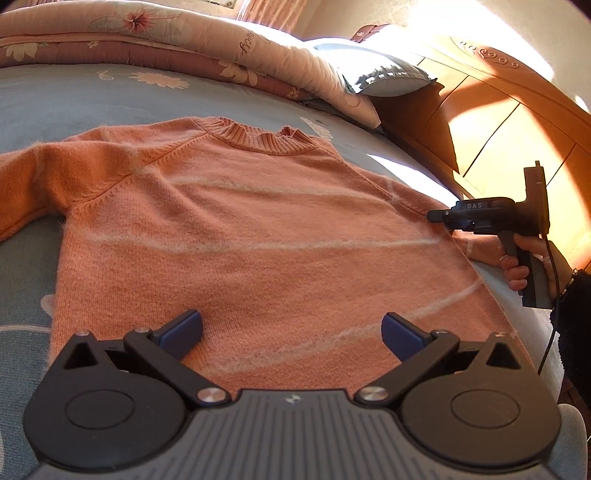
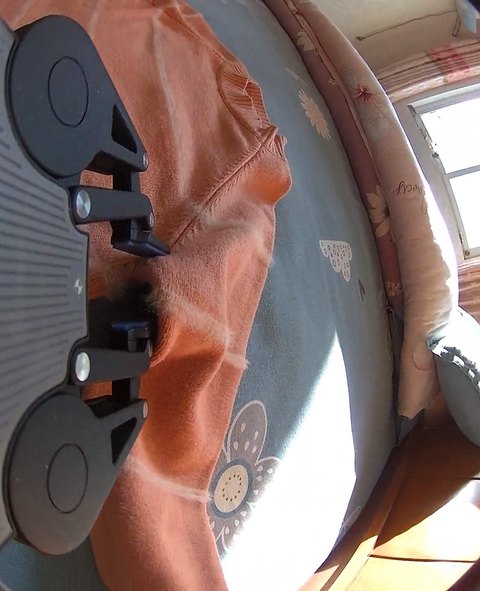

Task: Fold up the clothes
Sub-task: 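Grasp the sweater by the sleeve seam with the right gripper and pull straight, then open the right gripper and move it back over the sweater hem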

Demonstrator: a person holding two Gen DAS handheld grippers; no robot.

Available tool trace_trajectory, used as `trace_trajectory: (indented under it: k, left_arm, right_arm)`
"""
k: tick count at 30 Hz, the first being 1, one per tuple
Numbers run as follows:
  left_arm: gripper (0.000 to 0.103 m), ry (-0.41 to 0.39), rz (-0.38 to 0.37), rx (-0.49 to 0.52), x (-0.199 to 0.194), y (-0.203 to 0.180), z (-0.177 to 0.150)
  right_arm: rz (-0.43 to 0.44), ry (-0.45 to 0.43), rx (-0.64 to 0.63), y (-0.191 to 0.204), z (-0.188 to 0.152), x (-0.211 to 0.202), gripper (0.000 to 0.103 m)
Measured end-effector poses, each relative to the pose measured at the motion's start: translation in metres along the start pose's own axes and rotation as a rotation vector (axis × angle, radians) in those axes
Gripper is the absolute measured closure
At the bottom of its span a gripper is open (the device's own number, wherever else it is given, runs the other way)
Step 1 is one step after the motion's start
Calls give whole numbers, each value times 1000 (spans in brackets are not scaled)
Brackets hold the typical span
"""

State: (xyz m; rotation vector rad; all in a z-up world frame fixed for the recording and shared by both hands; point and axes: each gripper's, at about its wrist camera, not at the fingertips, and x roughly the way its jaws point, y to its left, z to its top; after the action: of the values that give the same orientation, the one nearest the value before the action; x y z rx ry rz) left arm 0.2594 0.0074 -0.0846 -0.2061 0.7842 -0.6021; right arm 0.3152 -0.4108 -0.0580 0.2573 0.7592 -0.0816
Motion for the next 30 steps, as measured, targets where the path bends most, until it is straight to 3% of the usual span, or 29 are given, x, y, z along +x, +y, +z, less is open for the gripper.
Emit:
trace_trajectory:
  k: [3, 6, 19, 26, 30]
  left_arm:
    - [1, 0, 4, 5, 0, -1, -1]
    - [1, -1, 8, 10, 0, -2, -1]
    - [1, 5, 23, 48, 1, -7, -2]
    - [1, 9, 54, 102, 3, -14, -4]
    - [1, 15, 87, 138, 4, -20, -6]
  right_arm:
    - [3, -37, -42, 15, -3, -29, 61]
    - [105, -44, -87, 39, -2, -37, 59]
    - [128, 87, 5, 65, -10, 33, 59]
    - [73, 109, -96, 61, -69, -35, 43]
    - [7, 108, -200, 69, -88, -58, 43]
